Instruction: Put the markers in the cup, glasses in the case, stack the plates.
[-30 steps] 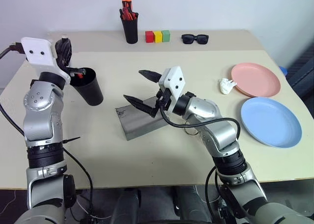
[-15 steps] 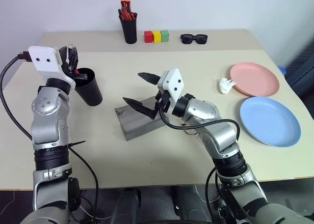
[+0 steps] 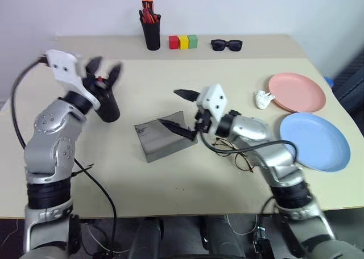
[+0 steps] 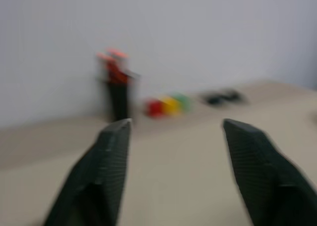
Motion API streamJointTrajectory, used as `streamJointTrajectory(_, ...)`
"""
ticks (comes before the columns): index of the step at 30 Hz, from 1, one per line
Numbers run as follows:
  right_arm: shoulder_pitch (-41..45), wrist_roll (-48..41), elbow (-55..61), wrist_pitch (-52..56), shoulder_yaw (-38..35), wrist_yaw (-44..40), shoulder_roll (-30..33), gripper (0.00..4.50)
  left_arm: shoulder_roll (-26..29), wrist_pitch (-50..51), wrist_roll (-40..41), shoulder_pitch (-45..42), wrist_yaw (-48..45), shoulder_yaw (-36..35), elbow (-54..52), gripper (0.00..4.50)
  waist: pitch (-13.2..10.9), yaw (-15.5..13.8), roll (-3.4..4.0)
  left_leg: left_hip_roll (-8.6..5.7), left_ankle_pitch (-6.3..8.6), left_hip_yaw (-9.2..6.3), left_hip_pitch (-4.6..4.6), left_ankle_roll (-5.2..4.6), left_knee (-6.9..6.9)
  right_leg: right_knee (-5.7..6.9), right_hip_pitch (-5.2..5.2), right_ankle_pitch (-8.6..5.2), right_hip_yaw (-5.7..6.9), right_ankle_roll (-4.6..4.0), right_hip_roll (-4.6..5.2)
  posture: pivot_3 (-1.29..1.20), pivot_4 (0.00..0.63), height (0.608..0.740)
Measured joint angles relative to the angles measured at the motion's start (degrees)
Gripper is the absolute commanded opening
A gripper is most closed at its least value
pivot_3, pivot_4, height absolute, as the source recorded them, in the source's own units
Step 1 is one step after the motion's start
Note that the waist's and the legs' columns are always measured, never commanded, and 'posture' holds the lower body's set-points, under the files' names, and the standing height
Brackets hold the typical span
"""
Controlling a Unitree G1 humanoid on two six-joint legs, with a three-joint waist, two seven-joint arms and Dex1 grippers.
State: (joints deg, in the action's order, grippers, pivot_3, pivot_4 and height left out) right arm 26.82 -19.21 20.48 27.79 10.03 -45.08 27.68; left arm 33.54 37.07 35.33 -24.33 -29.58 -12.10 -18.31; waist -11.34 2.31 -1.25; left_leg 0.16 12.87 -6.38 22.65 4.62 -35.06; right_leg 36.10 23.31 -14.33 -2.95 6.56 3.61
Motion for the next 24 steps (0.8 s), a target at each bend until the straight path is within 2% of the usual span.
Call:
streamJointTrajectory(3, -4.4, -1.3, 0.9, 1.3, -2.8, -5.3, 8.8, 4.5, 5.1, 7.1, 3.6, 2.0, -6.8, 6.1, -3.6, 4.44, 0.0, 0.2, 0.01, 0.01, 0.0, 0.0, -0.06, -0.01, 0.0, 0.03, 0.01, -0.12, -0.01, -0.23, -0.04, 0.0, 0.15, 0.74)
streamJointTrajectory(5, -6.2, -1.4, 0.9, 1.5, -4.8, -6.9, 12.3, 4.5, 8.7, 9.1, 1.8, 1.7, -10.3, 12.8, -4.6, 4.44, 0.0, 0.4, 0.04, 0.02, 0.0, 0.08, -0.17, -0.01, 0.0, 0.03, -0.01, -0.15, -0.07, -0.29, -0.06, 0.0, 0.15, 0.74)
streamJointTrajectory(6, -6.6, -1.4, 0.9, 1.4, -6.1, -7.2, 13.4, 4.5, 10.1, 9.7, -0.1, 1.5, -12.1, 16.9, -4.6, 4.44, 0.0, 0.6, 0.06, 0.03, 0.0, 0.13, -0.18, -0.01, -0.01, 0.03, -0.01, -0.17, -0.1, -0.32, -0.06, 0.0, 0.15, 0.74)
streamJointTrajectory(11, -6.9, -1.3, 1.0, 1.0, -7.2, -6.2, 13.8, 4.5, 12.1, 10.7, -5.3, -0.6, -17.4, 26.7, -1.8, 4.44, 0.0, 0.3, 0.05, 0.04, 0.0, 0.12, -0.09, -0.01, -0.03, 0.0, 0.03, -0.17, -0.09, -0.34, -0.07, 0.0, 0.15, 0.74)
streamJointTrajectory(14, -7.2, -1.2, 2.1, 1.1, -7.1, -4.8, 13.5, 4.5, 12.2, 10.5, -8.9, -2.2, -19.4, 30.2, 1.4, 3.6, 0.0, 0.1, 0.05, 0.04, 0.01, 0.11, -0.02, -0.03, -0.02, -0.01, 0.05, -0.18, -0.08, -0.31, -0.06, 0.0, 0.15, 0.74)
streamJointTrajectory(21, -8.5, -0.4, 4.0, 1.6, -7.1, -1.7, 13.3, 4.5, 9.7, 6.0, -13.5, -3.3, -22.4, 31.9, 5.1, 0.06, 0.0, 0.0, 0.05, 0.04, 0.02, 0.1, 0.04, -0.04, -0.05, -0.02, 0.06, -0.18, -0.08, -0.3, -0.05, 0.0, 0.15, 0.74)
streamJointTrajectory(24, -9.5, 0.2, 4.2, 1.8, -7.1, -0.4, 13.3, 4.5, 8.8, 1.8, -15.9, -3.4, -23.9, 32.8, 6.6, 0.06, 0.0, 0.0, 0.05, 0.04, 0.02, 0.1, 0.03, -0.04, -0.05, -0.02, 0.06, -0.18, -0.08, -0.3, -0.05, 0.0, 0.15, 0.74)
